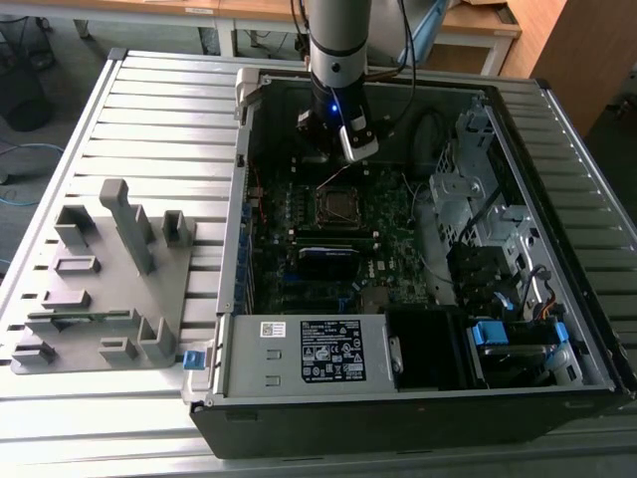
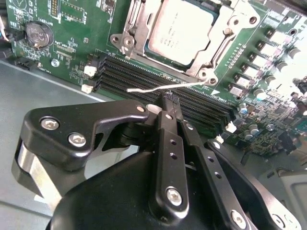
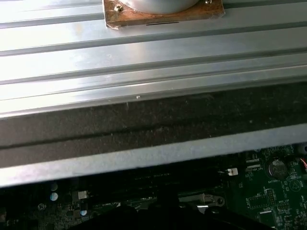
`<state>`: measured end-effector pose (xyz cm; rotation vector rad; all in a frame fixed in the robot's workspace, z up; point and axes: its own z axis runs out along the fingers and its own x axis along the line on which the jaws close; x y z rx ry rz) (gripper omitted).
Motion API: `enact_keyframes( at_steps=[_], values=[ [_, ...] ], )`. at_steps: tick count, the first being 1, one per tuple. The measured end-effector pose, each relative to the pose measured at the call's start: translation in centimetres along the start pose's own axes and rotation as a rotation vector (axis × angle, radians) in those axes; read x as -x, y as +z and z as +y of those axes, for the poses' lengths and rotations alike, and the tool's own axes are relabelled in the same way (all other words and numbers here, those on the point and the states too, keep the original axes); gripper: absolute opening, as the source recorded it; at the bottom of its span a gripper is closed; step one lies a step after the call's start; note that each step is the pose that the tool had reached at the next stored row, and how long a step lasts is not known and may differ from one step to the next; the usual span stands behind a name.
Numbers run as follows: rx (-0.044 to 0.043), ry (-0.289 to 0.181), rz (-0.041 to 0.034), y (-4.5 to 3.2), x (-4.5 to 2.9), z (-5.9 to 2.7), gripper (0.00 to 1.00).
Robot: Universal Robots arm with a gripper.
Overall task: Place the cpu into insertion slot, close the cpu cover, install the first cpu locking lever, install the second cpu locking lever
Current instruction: 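Install the first cpu locking lever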
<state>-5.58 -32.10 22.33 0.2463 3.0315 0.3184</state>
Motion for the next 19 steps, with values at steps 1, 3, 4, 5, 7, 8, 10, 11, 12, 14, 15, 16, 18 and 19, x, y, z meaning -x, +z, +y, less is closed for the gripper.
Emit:
enact_keyframes(
  at_steps=[1, 3, 4, 5, 7, 8, 10, 11, 12, 14, 15, 16, 18, 19],
  values=[
    [-0.0001, 0.0, 0.0, -0.01, 0.04, -0.07, 0.11],
    [0.0, 0.0, 0.0, -0.01, 0.16, -0.12, 0.11],
    [-0.0002, 0.0, 0.0, -0.01, 0.25, -0.11, 0.11],
    [-0.0002, 0.0, 0.0, 0.0, 0.34, -0.11, 0.11],
    [-0.0001, 0.0, 0.0, 0.02, 0.51, -0.08, 0.11],
    [-0.0001, 0.0, 0.0001, 0.03, 0.6, -0.07, 0.11],
    [-0.0001, 0.0, 0.0, 0.06, 0.78, -0.05, 0.11],
    [-0.0001, 0.0, 0.0001, 0.07, 0.84, -0.04, 0.11],
    [-0.0001, 0.0, 0.0001, 0.07, 0.86, -0.04, 0.11],
    [-0.0001, 0.0, 0.0, 0.07, 0.86, -0.03, 0.11],
    [-0.0001, 0.0, 0.0, 0.07, 0.86, -0.03, 0.11],
    [-0.0001, 0.0, 0.0, 0.09, 0.87, -0.04, 0.11],
    [0.0, 0.0, 0.0, 0.2, 0.88, -0.07, 0.11],
    [-0.0002, 0.0, 0.0001, 0.28, 0.88, -0.09, 0.11]
  ],
)
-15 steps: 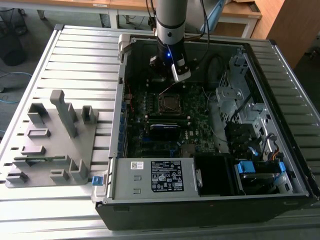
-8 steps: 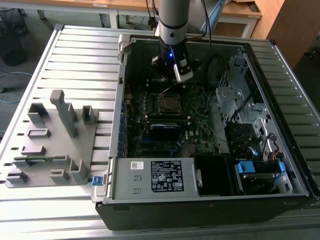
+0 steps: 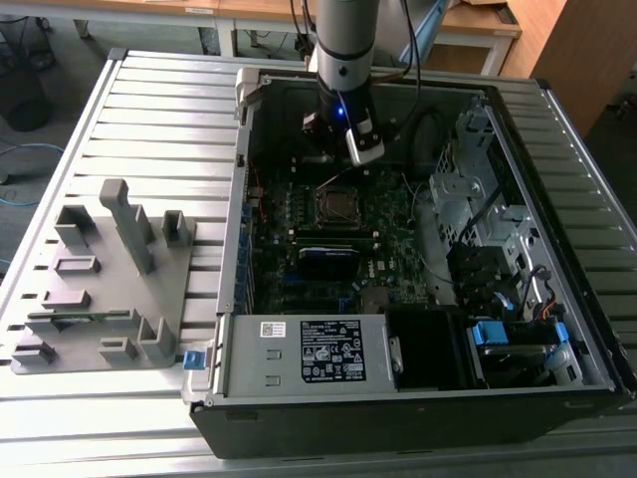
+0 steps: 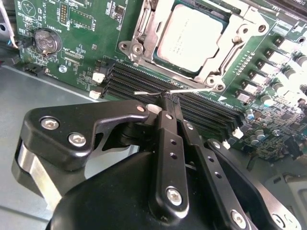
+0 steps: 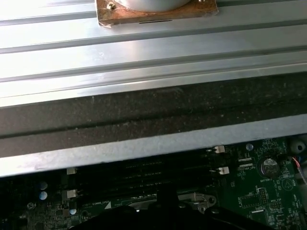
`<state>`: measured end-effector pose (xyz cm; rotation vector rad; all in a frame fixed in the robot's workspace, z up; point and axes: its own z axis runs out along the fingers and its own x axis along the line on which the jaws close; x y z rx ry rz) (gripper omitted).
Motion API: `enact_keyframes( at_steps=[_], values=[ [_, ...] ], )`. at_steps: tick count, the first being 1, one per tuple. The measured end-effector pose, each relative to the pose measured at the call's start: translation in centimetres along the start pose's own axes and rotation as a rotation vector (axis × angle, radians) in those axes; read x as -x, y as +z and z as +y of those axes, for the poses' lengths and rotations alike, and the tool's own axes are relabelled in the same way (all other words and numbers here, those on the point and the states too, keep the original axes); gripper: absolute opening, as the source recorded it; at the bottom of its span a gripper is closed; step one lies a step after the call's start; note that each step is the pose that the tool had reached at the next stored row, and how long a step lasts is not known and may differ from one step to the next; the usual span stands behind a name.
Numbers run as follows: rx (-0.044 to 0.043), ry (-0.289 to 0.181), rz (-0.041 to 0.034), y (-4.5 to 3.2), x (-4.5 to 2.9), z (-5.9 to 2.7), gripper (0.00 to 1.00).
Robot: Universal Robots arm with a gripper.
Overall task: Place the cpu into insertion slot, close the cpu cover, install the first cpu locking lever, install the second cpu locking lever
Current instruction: 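Install the first cpu locking lever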
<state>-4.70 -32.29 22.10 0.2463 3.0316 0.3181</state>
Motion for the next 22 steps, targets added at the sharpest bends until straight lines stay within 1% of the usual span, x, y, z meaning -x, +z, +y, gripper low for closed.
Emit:
enact_keyframes(
  at_steps=[4, 8, 14, 22],
  values=[
    [0.0001, 0.0, 0.0, 0.32, 0.09, -0.06, 0.11],
    [0.0002, 0.0, -0.0001, 0.49, 0.37, -0.04, 0.11],
    [0.0001, 0.0, 0.0, 1.01, 0.35, -0.15, 0.11],
    [0.0, 0.0, 0.0, 1.44, 0.51, -0.21, 0.11]
  ],
)
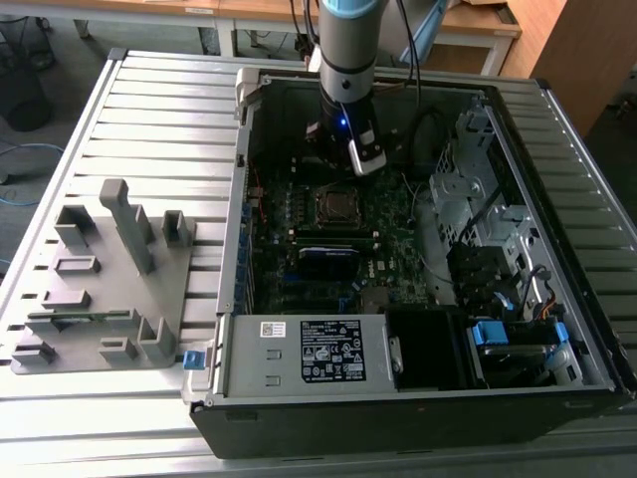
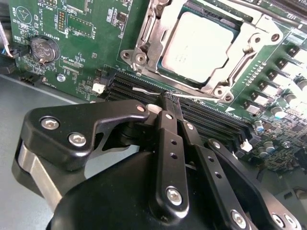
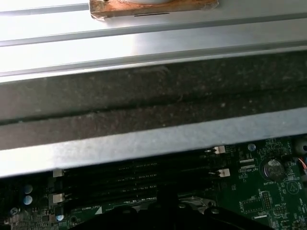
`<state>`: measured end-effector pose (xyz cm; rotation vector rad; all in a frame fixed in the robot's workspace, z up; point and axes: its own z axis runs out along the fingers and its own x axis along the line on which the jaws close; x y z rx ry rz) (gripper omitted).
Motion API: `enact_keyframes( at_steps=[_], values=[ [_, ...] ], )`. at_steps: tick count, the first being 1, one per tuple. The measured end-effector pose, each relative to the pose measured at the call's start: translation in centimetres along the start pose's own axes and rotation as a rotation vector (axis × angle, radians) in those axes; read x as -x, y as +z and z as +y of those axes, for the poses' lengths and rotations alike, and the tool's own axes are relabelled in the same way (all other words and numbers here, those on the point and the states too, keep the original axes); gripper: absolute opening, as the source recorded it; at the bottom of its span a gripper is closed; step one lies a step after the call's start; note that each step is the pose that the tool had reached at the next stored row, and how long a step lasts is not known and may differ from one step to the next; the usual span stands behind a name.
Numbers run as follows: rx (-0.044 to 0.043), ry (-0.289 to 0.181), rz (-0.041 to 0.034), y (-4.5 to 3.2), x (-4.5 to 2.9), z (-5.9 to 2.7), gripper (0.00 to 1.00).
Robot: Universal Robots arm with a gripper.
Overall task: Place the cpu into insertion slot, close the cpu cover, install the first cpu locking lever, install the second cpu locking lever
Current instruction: 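Install the first cpu locking lever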
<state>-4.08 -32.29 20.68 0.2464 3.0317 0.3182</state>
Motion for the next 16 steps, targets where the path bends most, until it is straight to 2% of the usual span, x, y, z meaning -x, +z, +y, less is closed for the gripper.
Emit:
enact_keyframes(
  at_steps=[9, 16],
  values=[
    [0.0002, 0.0, -0.0001, 0.28, 0.08, -0.04, 0.11],
    [-0.0001, 0.0, 0.0001, 0.77, 0.06, -0.15, 0.11]
  ],
)
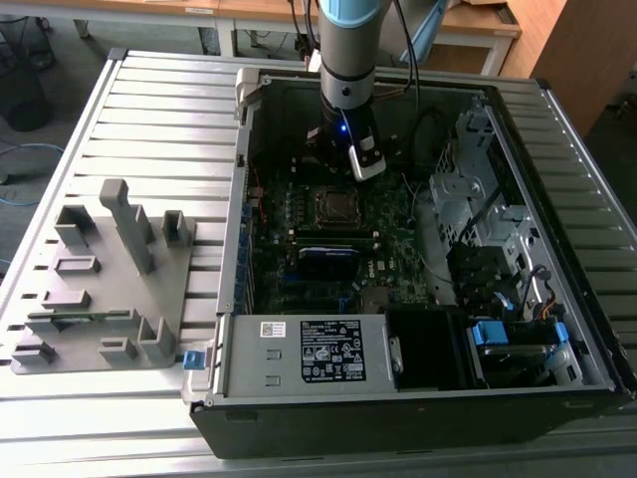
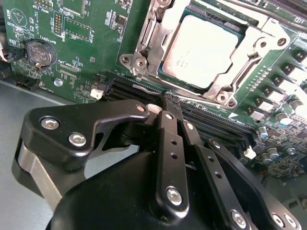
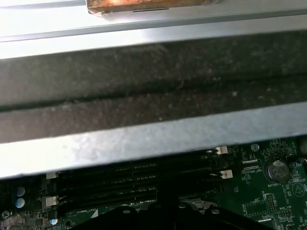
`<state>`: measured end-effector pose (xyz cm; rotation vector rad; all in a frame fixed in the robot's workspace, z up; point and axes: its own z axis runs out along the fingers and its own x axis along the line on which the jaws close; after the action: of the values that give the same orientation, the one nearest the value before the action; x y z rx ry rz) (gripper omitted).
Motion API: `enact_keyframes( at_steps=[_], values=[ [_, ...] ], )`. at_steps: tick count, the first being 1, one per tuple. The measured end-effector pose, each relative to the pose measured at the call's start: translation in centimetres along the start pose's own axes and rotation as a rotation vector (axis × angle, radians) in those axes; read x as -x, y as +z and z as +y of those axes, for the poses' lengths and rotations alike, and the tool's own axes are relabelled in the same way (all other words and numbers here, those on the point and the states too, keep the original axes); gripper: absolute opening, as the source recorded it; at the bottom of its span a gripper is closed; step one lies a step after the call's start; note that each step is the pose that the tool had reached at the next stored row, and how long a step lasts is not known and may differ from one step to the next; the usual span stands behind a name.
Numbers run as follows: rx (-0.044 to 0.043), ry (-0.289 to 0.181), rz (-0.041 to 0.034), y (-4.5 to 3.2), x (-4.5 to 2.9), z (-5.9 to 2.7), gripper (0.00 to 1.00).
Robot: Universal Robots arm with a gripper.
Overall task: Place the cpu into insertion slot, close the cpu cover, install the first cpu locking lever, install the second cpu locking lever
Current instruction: 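Install the first cpu locking lever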
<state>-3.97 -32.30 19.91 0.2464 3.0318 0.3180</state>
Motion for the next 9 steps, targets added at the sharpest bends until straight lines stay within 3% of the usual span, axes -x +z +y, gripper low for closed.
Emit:
enact_keyframes(
  at_steps=[9],
  values=[
    [0.0001, 0.0, -0.0002, 0.07, -0.02, 0.2, 0.11]
  ],
)
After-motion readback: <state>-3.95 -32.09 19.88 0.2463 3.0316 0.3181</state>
